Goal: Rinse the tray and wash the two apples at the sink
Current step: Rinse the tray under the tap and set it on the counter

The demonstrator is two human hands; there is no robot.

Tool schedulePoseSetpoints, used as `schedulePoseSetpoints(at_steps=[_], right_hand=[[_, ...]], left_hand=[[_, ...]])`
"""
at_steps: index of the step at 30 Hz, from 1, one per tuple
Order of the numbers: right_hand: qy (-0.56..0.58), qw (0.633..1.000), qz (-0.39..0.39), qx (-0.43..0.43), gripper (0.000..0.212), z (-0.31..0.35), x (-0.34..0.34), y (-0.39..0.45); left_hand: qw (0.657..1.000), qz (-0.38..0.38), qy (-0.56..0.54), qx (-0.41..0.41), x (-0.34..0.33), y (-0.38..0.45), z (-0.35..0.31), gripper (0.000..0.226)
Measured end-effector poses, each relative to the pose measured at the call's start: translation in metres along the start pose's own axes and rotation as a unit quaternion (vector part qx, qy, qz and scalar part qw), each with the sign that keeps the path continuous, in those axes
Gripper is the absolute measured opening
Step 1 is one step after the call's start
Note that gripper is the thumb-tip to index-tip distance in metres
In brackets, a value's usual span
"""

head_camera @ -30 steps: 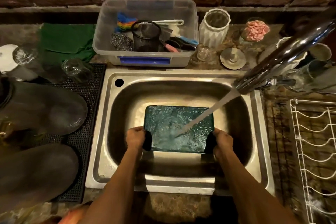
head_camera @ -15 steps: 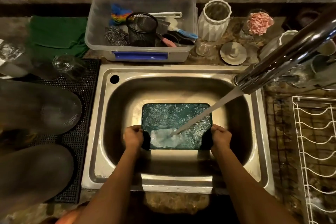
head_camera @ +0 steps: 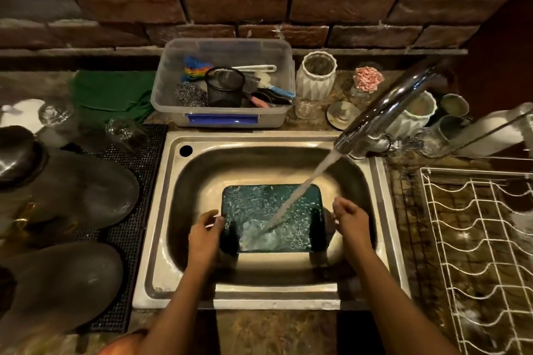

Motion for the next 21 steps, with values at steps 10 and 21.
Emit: schedulePoseSetpoints(at_steps=[10, 21], right_hand=[[0.136, 0.982, -0.065, 0.112, 0.013, 0.107, 0.048, 0.010], [0.058, 0.987, -0.105, 0.103, 0.032, 0.143, 0.066, 0.049]], left_hand=[[0.897, -0.030, 0.359, -0.256, 0.001, -0.113, 0.034, 0.055], [0.837, -0.090, 0.423, -0.335, -0.006, -0.134, 0.068, 0.058]])
Point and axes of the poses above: each hand's wrist, its own y-axis towards the middle knuckle, its own x-axis out of the back of the hand, z = x × y, the point moved 2 cm from there along y, towards the middle knuckle, and after that the axes turned 6 degrees about x, right-handed, at the moved point
